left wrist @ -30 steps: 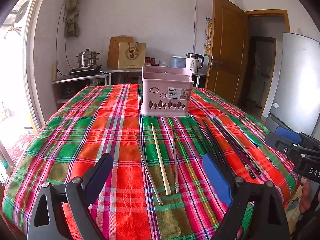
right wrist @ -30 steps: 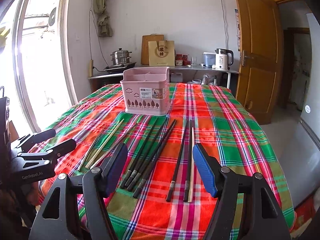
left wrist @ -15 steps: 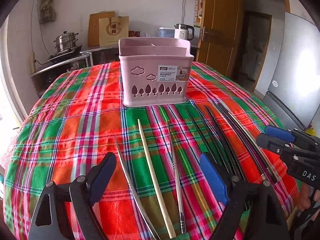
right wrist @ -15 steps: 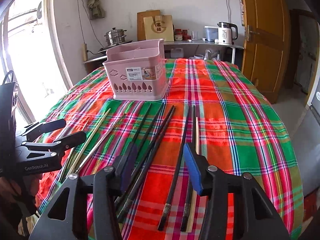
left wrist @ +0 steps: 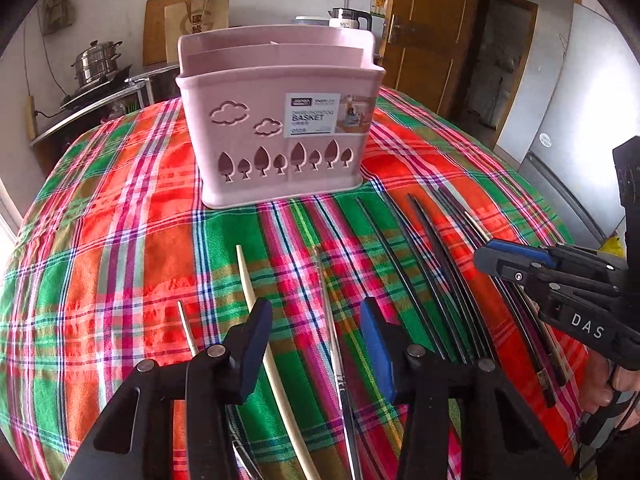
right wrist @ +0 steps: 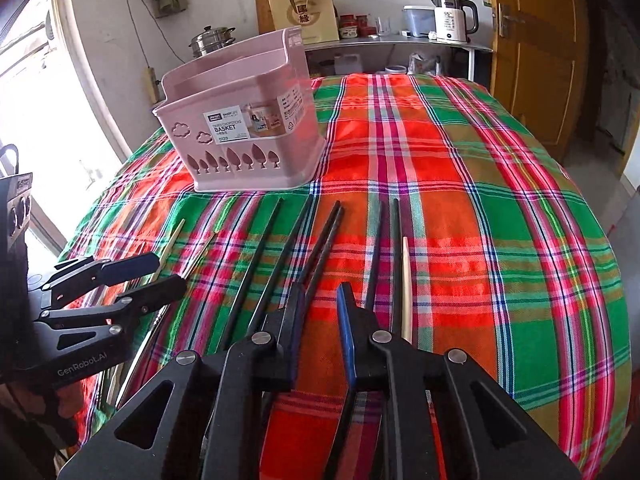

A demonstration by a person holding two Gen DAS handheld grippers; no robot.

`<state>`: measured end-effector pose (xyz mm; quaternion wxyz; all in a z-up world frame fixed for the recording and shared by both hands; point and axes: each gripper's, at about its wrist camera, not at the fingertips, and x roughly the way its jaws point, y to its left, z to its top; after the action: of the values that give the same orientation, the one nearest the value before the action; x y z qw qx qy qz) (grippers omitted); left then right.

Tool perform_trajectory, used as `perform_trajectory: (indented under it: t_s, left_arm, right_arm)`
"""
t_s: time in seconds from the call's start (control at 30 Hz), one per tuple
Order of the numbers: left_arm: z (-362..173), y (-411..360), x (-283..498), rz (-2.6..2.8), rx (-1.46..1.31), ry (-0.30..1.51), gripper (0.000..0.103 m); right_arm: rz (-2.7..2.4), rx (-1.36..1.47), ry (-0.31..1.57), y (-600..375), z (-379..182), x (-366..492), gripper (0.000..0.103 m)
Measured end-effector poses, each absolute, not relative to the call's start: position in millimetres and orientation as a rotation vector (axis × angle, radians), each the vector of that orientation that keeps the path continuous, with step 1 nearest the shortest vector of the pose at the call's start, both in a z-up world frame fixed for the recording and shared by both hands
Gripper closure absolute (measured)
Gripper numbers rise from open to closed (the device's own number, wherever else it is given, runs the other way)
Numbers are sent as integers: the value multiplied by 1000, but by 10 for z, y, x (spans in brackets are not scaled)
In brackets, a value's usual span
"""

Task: Organize utensils
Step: 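Grasp a thin metal chopstick with the left tool while the right tool grasps a black chopstick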

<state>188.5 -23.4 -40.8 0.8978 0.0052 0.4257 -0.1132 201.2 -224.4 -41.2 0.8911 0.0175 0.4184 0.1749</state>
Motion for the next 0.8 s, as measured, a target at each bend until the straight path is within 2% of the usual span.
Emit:
perform_trajectory:
  t_s: [0.27, 0.47, 0.8]
  left_arm:
    - [-403, -164, 1984, -251, -31, 909, 58]
    - [-481, -274, 2075, -250, 10, 936, 77]
    - [-541, -396, 2140, -235, 82, 944, 86]
  right_arm:
    - [366, 38, 898, -2206, -501, 2173, 88]
    - [369, 23, 912, -2136, -526, 2247, 89]
    - [355, 23, 919, -2107, -543, 2330, 92]
